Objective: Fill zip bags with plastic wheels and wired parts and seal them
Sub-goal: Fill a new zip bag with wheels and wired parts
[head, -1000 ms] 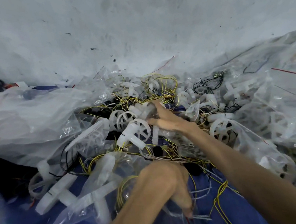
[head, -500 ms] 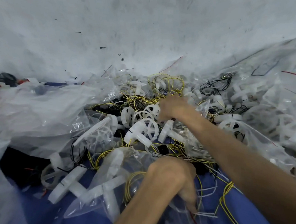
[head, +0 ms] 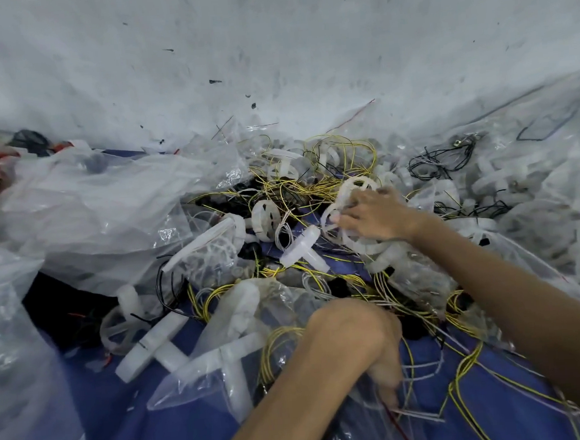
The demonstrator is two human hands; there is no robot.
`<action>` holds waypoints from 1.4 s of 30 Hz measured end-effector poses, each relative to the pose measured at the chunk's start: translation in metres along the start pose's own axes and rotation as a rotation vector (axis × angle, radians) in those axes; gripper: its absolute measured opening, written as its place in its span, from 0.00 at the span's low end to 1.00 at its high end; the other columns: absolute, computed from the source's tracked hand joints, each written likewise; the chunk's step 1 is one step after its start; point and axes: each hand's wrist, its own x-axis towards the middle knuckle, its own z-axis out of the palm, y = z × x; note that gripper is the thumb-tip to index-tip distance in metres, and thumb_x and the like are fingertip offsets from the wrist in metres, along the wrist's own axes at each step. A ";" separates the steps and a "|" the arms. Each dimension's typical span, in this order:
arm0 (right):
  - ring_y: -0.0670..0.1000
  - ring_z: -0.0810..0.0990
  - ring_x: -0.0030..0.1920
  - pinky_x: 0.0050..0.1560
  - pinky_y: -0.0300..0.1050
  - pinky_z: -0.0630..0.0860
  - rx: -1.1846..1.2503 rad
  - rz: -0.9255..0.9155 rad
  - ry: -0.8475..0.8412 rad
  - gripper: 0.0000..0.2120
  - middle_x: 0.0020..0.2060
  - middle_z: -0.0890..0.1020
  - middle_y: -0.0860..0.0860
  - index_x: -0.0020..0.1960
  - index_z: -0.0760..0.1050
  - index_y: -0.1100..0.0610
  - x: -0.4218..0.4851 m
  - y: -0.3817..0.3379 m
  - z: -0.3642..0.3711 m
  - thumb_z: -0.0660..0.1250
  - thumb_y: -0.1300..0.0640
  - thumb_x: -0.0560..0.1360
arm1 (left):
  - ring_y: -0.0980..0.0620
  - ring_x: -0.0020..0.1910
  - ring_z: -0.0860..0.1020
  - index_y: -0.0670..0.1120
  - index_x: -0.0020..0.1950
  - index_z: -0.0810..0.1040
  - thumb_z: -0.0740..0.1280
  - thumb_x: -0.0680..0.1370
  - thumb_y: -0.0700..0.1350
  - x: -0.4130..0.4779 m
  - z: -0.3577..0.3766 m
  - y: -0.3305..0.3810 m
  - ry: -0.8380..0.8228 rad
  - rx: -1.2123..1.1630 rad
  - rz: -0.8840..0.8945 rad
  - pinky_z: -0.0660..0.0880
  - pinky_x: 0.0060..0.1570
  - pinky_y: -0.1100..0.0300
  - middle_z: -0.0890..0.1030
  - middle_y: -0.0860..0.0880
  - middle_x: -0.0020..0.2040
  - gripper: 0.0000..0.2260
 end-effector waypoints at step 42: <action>0.60 0.75 0.57 0.47 0.45 0.70 0.177 0.330 0.190 0.18 0.55 0.77 0.60 0.59 0.73 0.61 0.028 -0.052 -0.022 0.60 0.51 0.75 | 0.36 0.40 0.76 0.44 0.43 0.72 0.60 0.77 0.49 0.049 0.047 -0.028 0.976 -0.339 0.051 0.64 0.36 0.54 0.80 0.38 0.40 0.09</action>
